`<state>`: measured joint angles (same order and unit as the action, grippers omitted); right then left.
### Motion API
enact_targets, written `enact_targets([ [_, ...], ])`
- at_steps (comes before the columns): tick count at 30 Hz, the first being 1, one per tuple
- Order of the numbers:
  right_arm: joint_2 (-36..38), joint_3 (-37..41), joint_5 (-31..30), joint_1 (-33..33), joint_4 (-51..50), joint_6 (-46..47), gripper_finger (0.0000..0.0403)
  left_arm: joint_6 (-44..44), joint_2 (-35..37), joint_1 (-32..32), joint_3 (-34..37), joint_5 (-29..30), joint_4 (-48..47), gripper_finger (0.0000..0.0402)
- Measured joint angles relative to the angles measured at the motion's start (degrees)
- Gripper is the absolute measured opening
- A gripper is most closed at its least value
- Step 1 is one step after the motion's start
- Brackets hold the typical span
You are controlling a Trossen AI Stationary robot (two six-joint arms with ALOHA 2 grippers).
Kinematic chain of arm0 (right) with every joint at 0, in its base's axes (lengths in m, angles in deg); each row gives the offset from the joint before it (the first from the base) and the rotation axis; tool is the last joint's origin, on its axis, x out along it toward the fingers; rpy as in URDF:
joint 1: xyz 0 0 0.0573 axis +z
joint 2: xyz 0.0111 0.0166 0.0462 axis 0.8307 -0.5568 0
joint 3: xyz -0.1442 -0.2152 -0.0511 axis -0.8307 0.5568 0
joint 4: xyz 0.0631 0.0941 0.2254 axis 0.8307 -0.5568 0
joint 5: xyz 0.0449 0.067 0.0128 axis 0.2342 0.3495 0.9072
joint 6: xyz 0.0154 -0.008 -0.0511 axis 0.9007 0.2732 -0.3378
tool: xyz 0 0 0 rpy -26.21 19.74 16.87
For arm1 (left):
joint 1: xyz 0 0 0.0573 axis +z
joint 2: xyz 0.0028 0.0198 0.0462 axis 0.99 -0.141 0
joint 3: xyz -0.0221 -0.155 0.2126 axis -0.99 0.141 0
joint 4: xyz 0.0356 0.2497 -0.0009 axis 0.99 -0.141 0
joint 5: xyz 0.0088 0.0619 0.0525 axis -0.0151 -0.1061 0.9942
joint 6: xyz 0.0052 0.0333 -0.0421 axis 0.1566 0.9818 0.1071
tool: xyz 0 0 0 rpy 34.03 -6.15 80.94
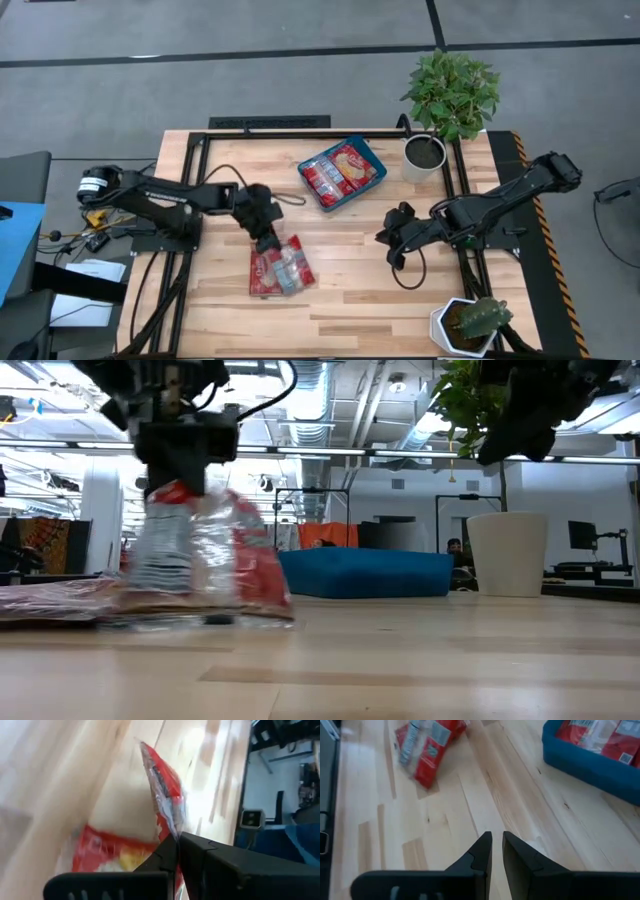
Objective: Sort popcorn bags into baskets
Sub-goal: Put the red popcorn bag into the blue bin
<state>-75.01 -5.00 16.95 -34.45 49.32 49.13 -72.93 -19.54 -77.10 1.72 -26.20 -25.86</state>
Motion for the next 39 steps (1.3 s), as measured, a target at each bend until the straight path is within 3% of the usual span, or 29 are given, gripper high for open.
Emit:
enact_targets([
  [10, 4.7, 0.0, 0.0, 0.0, -1.7, 0.0, 0.0070, 7.7, 0.0, 10.7, -10.2, -2.6, -5.0, 0.0000],
  [24, 5.1, 0.0, 0.0, 0.0, -3.2, -1.3, 0.0070, 9.2, -1.5, 17.6, -23.1, -2.7, -4.7, 0.0000],
  [29, 5.1, 0.0, -0.1, 0.0, -3.2, -1.4, 0.0070, 11.9, -7.6, 20.2, -30.4, -4.5, -4.8, 0.0000],
  [35, 5.0, 0.0, 0.0, 0.0, -3.2, -1.4, 0.0070, 16.7, -20.0, 22.8, -43.8, -7.4, -5.5, 0.0000],
  [39, 5.0, 0.0, 0.0, 0.0, -3.2, -1.2, 0.0070, 18.5, -28.2, 23.9, -54.5, -11.6, -12.1, 0.0000],
])
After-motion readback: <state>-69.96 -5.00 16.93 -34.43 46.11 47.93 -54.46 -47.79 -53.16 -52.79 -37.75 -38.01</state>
